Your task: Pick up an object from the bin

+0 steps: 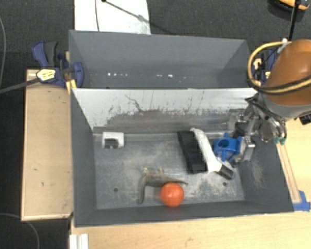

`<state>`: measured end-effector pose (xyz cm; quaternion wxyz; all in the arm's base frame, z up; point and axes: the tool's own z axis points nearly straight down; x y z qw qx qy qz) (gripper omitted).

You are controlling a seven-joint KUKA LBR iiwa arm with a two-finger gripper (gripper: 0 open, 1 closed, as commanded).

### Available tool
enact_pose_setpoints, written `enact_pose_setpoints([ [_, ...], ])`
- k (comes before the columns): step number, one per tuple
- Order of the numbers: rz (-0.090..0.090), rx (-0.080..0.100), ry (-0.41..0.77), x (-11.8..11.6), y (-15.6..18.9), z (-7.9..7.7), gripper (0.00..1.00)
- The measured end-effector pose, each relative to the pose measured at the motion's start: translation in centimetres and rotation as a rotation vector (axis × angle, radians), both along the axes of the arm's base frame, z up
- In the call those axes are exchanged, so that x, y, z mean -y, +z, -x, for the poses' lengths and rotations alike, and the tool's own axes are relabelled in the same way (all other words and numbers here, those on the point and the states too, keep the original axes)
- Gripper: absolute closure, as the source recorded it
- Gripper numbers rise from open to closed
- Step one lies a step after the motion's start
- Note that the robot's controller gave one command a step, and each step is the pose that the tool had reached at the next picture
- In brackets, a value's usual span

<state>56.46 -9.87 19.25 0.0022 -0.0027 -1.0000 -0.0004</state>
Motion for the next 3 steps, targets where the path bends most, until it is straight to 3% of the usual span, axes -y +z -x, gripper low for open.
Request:
enact_pose_setpoints([
  [1,0.002,0.008,0.003,0.0,0.5,-0.2,0.00],
  [2,0.003,0.014,0.120,0.7,-2.0,-0.7,0.00],
  [3,0.001,0.011,0.464,3.1,-5.3,-1.3,0.00],
])
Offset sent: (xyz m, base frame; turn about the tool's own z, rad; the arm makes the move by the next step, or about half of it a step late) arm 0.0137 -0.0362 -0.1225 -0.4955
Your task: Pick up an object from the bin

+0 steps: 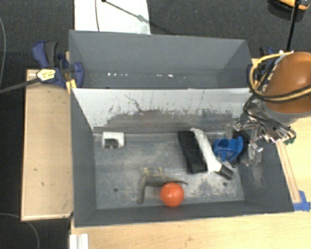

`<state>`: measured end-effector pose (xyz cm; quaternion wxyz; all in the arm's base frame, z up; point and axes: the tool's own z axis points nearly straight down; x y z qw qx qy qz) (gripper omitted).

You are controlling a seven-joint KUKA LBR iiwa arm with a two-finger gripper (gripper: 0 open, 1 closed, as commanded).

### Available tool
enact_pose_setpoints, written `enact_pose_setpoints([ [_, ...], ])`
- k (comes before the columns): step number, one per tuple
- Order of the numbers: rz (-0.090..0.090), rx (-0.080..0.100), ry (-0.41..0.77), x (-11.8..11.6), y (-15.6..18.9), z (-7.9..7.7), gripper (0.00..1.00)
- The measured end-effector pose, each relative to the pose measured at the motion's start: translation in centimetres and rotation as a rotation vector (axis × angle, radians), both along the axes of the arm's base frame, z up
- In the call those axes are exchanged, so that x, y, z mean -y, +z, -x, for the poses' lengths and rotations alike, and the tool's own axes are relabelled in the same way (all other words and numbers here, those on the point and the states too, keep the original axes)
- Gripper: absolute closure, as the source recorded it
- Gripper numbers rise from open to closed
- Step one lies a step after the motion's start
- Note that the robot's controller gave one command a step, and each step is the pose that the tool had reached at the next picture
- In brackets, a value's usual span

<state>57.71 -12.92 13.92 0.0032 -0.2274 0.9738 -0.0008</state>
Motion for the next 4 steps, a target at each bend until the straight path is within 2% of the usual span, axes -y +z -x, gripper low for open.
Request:
enact_pose_setpoints([
  [1,0.001,0.011,-0.089,1.6,0.3,-0.5,0.00],
  [2,0.002,0.017,0.342,1.0,-4.9,-1.0,0.00],
  [3,-0.005,0.034,0.358,0.8,-5.9,-2.4,1.00],
  [4,-0.005,0.034,0.357,0.8,-5.9,-2.4,1.00],
])
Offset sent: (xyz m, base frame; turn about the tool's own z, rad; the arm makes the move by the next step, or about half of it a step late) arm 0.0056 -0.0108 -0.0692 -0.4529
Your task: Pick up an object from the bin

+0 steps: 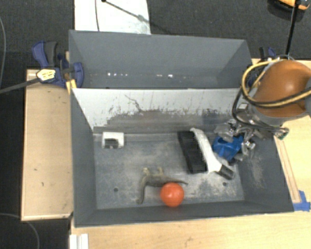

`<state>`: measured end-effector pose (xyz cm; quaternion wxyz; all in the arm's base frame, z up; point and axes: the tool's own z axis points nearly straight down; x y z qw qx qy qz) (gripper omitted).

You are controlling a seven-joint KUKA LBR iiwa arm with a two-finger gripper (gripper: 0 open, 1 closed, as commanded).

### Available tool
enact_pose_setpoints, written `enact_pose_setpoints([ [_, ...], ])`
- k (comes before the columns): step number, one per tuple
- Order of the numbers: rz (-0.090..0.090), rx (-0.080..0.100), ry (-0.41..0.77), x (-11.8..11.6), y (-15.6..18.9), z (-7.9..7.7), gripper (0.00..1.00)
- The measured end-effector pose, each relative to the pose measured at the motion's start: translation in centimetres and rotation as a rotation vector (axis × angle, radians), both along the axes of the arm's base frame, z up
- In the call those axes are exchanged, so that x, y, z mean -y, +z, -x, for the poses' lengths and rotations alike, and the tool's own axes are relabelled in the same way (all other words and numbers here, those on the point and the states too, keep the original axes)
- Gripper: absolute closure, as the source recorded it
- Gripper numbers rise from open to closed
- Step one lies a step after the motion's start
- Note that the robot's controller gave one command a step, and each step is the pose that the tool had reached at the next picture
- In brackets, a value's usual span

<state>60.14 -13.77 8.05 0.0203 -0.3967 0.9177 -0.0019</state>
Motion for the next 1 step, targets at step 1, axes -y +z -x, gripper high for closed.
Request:
enact_pose_setpoints([
  [1,0.000,0.010,-0.003,-0.07,4.54,-0.24,1.00],
])
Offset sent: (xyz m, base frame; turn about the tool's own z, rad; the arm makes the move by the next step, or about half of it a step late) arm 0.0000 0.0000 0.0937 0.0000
